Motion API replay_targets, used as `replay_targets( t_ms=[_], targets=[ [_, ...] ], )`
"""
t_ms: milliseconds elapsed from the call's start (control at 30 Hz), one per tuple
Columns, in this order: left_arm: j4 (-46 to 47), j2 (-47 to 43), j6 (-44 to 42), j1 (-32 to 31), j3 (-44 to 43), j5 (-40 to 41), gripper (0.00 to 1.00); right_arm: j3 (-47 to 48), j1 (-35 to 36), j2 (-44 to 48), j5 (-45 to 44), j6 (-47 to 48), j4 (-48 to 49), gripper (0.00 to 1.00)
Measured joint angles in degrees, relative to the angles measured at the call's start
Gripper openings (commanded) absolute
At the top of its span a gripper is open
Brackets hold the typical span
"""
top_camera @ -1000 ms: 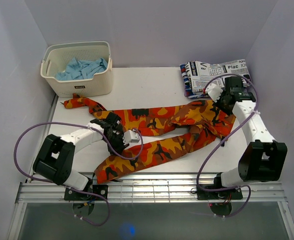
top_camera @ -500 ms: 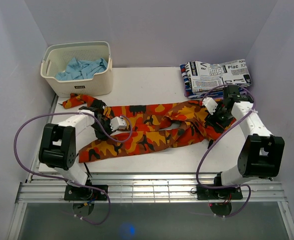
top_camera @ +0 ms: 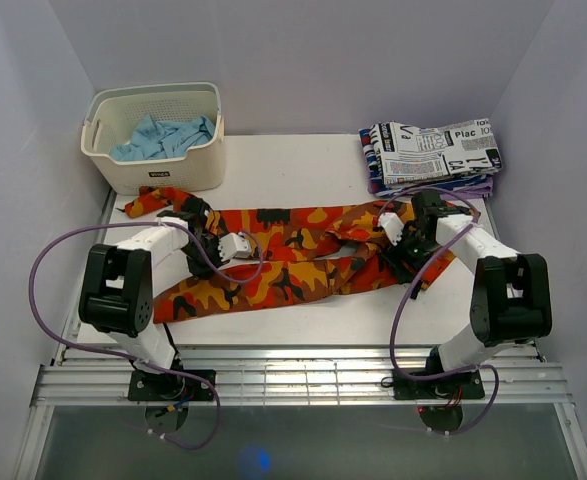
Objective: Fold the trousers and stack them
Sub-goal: Flatten the trousers out
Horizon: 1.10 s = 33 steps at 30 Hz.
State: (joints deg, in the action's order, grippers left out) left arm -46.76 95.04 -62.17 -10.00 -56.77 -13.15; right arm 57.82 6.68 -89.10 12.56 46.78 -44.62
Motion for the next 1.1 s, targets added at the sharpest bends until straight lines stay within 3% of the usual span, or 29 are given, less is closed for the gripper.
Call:
replay_targets(
  t_ms=[100,200,233,333,400,767,1100],
  targets=[
    [0.2,-0.1,-0.1,0.0,0.2,0.0,0.03,-3.4,1.1,-0.5,-3.0,-2.4,4.8,0.67],
    [0.5,-0.5,-0.3,0.0,0.5,0.0,0.02,-5.0,1.2,-1.7,-8.0,-4.1,9.9,0.48],
    [0.7,-0.6,-0.4,0.0,0.7,0.0,0.02,-5.2,1.2,-2.0,-9.4,-4.5,11.4,0.35],
    [1.3,-1.2,-0.8,0.0,1.4,0.0,0.0,-5.5,1.4,-2.3,-12.7,-5.6,14.3,0.16],
    [1.8,-1.6,-1.3,0.2,1.9,0.0,0.0,-5.5,1.3,-2.3,-15.0,-5.5,16.1,0.08],
    [4.4,-2.4,-4.4,5.7,3.2,-0.5,0.0,-1.3,-0.9,6.6,-20.7,-0.2,13.1,0.08],
    [13.6,-0.6,-4.6,7.7,3.6,6.3,0.0,9.4,-10.5,8.0,-19.6,7.0,7.2,0.08]
  ],
)
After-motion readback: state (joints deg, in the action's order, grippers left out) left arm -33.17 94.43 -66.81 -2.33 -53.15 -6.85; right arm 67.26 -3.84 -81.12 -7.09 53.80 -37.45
